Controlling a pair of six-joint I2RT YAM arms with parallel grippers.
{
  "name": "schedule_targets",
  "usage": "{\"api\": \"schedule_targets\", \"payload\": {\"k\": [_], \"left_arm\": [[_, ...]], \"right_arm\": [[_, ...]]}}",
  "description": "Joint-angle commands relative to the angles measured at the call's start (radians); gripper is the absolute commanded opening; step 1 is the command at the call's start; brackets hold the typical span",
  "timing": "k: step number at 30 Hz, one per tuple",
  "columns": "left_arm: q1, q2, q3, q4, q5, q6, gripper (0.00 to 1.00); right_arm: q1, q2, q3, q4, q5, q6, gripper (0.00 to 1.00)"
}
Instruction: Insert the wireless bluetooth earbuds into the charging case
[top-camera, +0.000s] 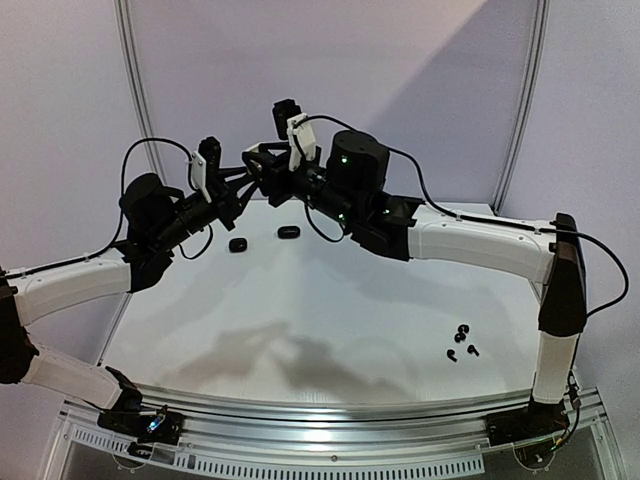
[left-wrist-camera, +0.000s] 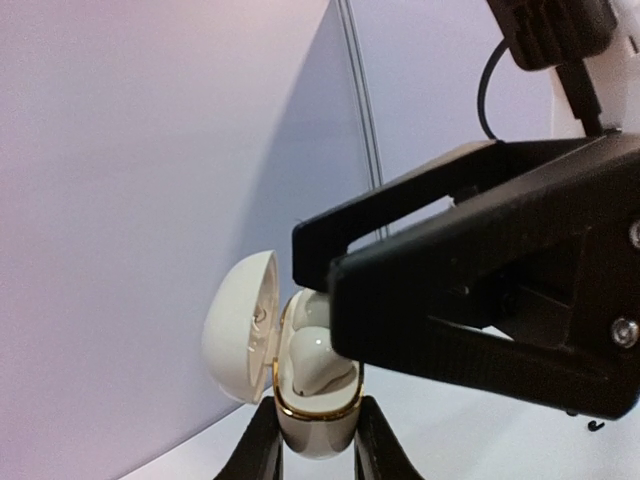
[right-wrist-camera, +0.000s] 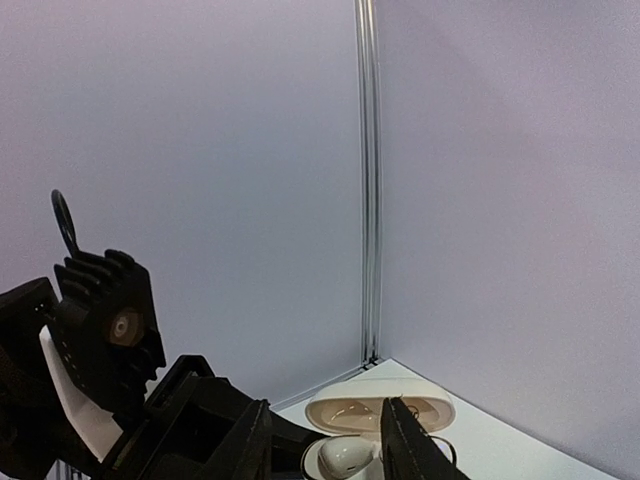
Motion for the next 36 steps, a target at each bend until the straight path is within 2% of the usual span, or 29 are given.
{"api": "schedule_targets", "payload": {"k": [1,7,10,13,18,21,23,28,36], "left_arm": [[-0.007,-0.035,-0.013,0.014,0.031,-0.011,0.0],[-0.003,-0.036,-0.023,-0.04,0.055,0.002,0.0],[0.001,-0.037,-0.049,-0.07,0.088,0.125,0.0],[0.001,-0.05,-0.09,-0.076,0.114,0.386,0.0],[0.001,-0.062,-0.164,-0.02,0.118,0.932,0.0],[0.001,-0.052,-0.187,-0.009,0.112,1.246,0.0],[0.001,-0.049,-0.209,0.013,0.11,1.391,0.0],[0.001,-0.05,-0.228,0.009,0.101,1.557,0.0],[0.003,-0.053,-0.256,0.028,0.1,1.671,0.0]], "right_arm": [[-0.013,-0.048,0.033,-0.038,0.021,-0.037,0.4],[-0.012,-0.07,0.102,-0.074,-0.058,-0.039,0.41],[-0.012,-0.097,0.131,-0.109,-0.08,-0.029,0.45],[-0.013,-0.139,0.147,-0.181,-0.065,-0.016,0.5],[-0.02,-0.144,0.181,-0.43,-0.058,-0.035,0.63],[-0.022,-0.139,0.179,-0.485,-0.063,-0.03,0.67],[-0.021,-0.138,0.176,-0.51,-0.064,-0.035,0.68],[-0.022,-0.126,0.175,-0.586,-0.025,-0.067,0.69],[-0.022,-0.102,0.142,-0.612,-0.009,-0.062,0.69]]}}
